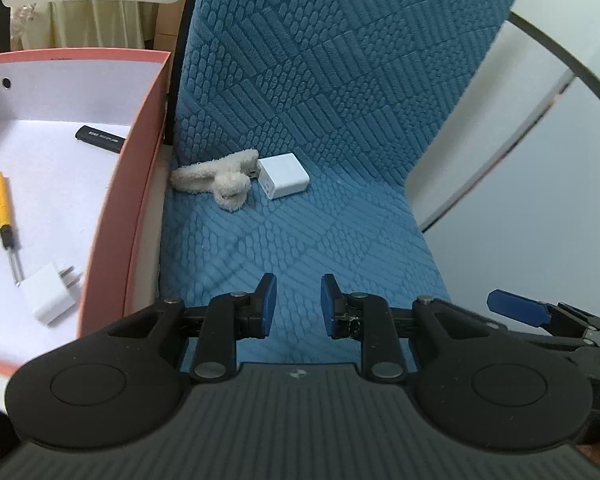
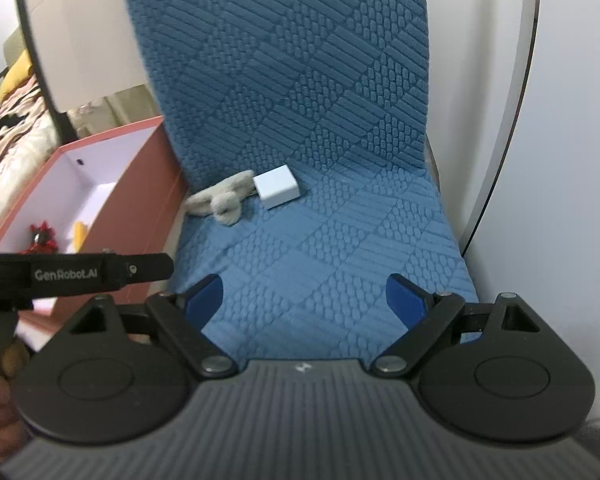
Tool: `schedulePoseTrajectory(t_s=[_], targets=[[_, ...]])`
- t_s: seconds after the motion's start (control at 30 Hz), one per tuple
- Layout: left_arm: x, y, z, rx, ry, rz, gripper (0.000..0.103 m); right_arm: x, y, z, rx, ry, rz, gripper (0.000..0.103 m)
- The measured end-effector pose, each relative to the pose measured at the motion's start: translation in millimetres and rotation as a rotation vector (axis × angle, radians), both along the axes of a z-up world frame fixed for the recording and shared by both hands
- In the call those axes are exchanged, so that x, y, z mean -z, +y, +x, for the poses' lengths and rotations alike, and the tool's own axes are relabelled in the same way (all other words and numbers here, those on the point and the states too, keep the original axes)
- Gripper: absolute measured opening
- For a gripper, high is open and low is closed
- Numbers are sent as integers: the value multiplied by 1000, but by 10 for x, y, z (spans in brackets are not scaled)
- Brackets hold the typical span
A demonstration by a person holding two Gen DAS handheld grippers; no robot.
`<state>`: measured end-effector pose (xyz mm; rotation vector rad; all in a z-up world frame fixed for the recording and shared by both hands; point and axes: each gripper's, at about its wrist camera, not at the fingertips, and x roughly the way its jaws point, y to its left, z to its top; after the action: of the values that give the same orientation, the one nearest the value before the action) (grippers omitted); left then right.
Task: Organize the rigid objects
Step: 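Withdraw both tools from the box back toward the chair seat, then grasp the white fluffy toy with the left gripper while the right gripper grasps the white charger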
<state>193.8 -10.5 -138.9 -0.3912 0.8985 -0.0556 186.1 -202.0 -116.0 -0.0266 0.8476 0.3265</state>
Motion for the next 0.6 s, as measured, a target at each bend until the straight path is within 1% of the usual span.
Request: schedulePoseTrajectory(t_s=[0.13,0.3,0.43,0.53,0.6], targets=[[131,21,239,-12,12,-1,28,95,36,278,7,8,13,90],[294,29,492,-35,19,21,28,228,105,634,4,21,33,90],[451,26,674,-51,20,52,28,360,222,914,-23,32,41,90],[582,35,800,-79,32,60,28,452,313,1111,-58,47,33,81],[675,56,881,-105,40,65,28,511,361,1248,-67,61,40,81]])
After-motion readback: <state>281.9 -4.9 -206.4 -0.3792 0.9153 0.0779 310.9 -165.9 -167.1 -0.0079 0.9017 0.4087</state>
